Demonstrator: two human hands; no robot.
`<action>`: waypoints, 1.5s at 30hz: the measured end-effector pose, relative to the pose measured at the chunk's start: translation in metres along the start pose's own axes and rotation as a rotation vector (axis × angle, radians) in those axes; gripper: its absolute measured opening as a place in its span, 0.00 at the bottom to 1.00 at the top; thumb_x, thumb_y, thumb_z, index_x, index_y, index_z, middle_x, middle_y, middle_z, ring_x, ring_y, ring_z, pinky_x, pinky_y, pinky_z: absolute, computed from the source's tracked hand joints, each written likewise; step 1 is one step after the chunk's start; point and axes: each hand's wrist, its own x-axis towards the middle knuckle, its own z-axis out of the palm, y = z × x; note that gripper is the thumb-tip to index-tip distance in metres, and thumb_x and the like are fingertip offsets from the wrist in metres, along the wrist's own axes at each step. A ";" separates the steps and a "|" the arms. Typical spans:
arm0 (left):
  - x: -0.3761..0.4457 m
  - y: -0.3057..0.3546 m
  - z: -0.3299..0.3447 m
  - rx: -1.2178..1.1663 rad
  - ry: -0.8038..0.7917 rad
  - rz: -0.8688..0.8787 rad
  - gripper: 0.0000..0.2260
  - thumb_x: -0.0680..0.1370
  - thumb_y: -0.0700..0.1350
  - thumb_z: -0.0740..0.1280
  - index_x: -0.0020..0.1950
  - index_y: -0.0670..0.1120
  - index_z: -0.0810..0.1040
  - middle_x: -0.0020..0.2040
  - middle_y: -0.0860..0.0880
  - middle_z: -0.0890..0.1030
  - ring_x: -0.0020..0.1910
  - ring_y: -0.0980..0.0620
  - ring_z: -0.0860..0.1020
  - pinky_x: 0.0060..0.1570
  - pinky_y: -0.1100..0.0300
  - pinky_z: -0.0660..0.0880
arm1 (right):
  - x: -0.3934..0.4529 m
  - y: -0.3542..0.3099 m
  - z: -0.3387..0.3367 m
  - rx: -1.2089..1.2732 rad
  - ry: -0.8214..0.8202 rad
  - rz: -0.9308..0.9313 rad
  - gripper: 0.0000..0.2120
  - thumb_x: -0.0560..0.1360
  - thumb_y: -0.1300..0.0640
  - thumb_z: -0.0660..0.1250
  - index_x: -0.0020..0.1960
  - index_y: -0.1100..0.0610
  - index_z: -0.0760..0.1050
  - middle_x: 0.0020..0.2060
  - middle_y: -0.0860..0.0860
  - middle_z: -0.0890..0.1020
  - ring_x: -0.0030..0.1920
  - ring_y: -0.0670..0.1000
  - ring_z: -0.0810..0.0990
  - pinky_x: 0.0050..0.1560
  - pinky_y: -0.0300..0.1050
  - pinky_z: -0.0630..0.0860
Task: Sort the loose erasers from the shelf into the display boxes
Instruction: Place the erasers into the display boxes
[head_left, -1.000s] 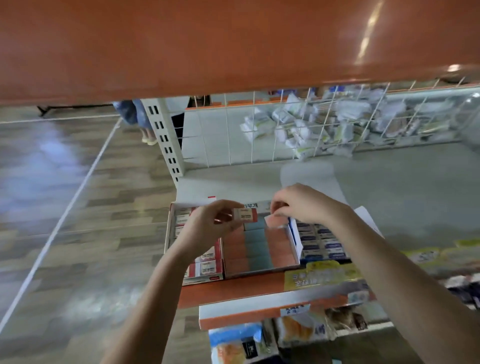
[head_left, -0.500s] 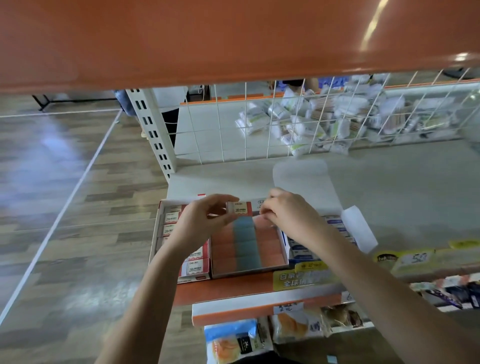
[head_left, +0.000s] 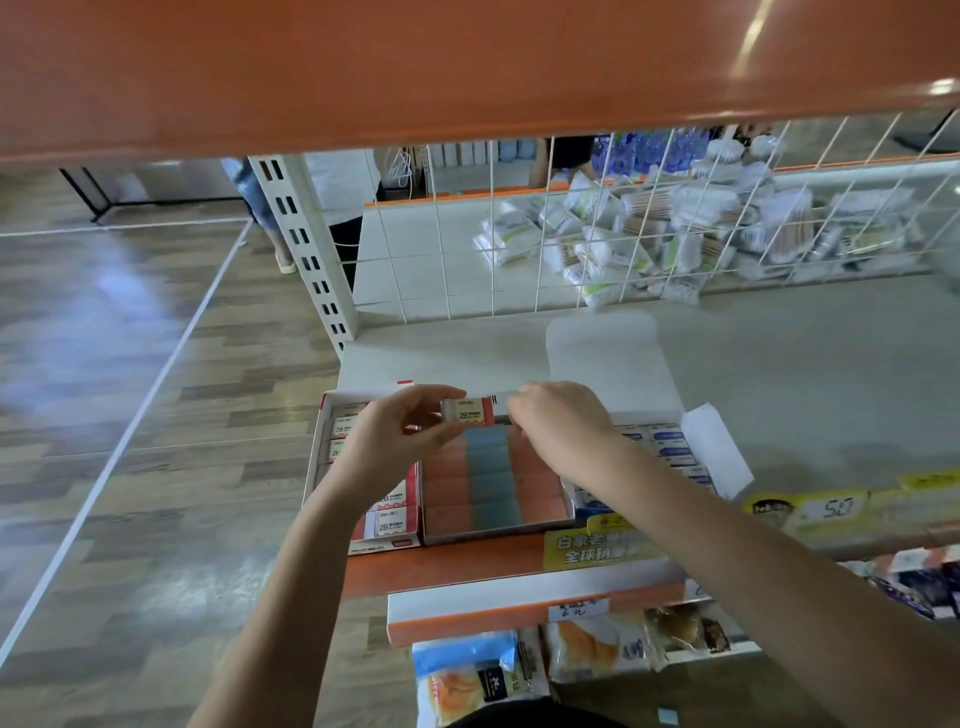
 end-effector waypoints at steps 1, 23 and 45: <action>-0.001 0.000 -0.001 -0.001 0.001 0.001 0.15 0.73 0.40 0.71 0.51 0.59 0.78 0.45 0.53 0.84 0.45 0.56 0.82 0.47 0.64 0.78 | 0.000 -0.001 0.000 -0.029 -0.002 -0.005 0.10 0.73 0.72 0.60 0.43 0.57 0.71 0.36 0.52 0.73 0.37 0.52 0.72 0.37 0.43 0.67; -0.021 -0.013 -0.034 0.048 0.079 0.008 0.13 0.72 0.42 0.72 0.51 0.59 0.77 0.45 0.57 0.82 0.44 0.60 0.81 0.44 0.69 0.77 | 0.007 -0.008 0.001 -0.134 -0.075 0.045 0.03 0.78 0.59 0.62 0.47 0.57 0.74 0.38 0.51 0.75 0.37 0.52 0.71 0.37 0.43 0.67; -0.005 -0.043 -0.087 0.395 0.086 -0.054 0.14 0.71 0.48 0.72 0.56 0.56 0.79 0.48 0.55 0.81 0.44 0.64 0.77 0.43 0.67 0.72 | 0.069 -0.064 0.000 0.276 0.064 -0.013 0.07 0.76 0.60 0.62 0.50 0.59 0.77 0.43 0.52 0.79 0.44 0.53 0.78 0.39 0.43 0.69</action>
